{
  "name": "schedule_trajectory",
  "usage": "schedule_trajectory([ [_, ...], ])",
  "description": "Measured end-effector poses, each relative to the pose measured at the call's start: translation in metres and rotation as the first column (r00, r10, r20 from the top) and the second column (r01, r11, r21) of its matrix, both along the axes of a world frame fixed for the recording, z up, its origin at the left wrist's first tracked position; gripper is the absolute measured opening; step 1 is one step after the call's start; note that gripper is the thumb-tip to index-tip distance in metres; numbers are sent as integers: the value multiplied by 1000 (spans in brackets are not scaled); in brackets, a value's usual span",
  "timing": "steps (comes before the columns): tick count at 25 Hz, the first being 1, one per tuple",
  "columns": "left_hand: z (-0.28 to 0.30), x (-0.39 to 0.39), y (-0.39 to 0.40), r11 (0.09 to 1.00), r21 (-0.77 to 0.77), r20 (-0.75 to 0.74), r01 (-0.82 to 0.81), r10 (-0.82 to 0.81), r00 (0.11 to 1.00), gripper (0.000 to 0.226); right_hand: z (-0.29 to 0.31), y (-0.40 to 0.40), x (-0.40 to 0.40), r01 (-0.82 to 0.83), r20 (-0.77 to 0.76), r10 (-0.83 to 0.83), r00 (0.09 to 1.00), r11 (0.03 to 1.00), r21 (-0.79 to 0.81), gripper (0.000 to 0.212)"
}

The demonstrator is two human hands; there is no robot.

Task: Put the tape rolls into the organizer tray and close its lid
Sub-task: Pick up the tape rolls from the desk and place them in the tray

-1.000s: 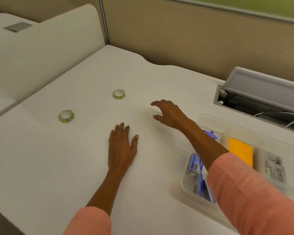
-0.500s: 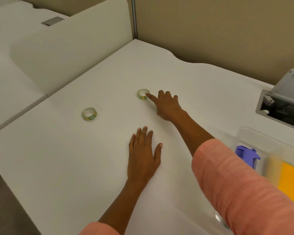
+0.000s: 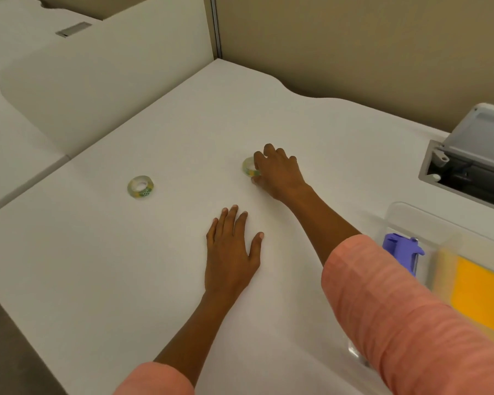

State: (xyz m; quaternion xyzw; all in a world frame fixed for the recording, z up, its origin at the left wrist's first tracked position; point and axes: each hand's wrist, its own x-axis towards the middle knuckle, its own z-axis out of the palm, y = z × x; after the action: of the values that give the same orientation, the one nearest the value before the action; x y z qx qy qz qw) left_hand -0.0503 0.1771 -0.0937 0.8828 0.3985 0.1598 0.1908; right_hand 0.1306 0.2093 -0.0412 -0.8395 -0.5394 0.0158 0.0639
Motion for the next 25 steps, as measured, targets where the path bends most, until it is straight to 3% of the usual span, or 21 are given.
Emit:
schedule_trajectory([
  [4,3,-1,-1,999,12,21,31,-31,999,55,13,-43,10,92,-195,-81,977,995,46,32],
  [7,6,-2,-2,999,6,23,44,-44,999,53,32,-85,14,207,-388,-159,908,975,85,56],
  [10,10,-3,-4,998,2,22,60,-60,998,52,62,-137,17,330,-467,-218,857,928,172,72],
  [15,13,-3,-6,996,34,27,82,-83,996,49,101,-270,16,503,-442,-364,820,827,252,55],
  [18,16,-4,-10,995,58,19,79,-81,997,47,111,-361,4,630,-426,-498,755,730,265,56],
  [22,16,-4,-11,992,79,2,102,-102,995,51,99,-448,-26,767,-381,-668,639,590,251,50],
  [25,17,-4,-13,988,94,-7,119,-119,993,62,78,-473,-48,798,-342,-721,602,558,229,50],
])
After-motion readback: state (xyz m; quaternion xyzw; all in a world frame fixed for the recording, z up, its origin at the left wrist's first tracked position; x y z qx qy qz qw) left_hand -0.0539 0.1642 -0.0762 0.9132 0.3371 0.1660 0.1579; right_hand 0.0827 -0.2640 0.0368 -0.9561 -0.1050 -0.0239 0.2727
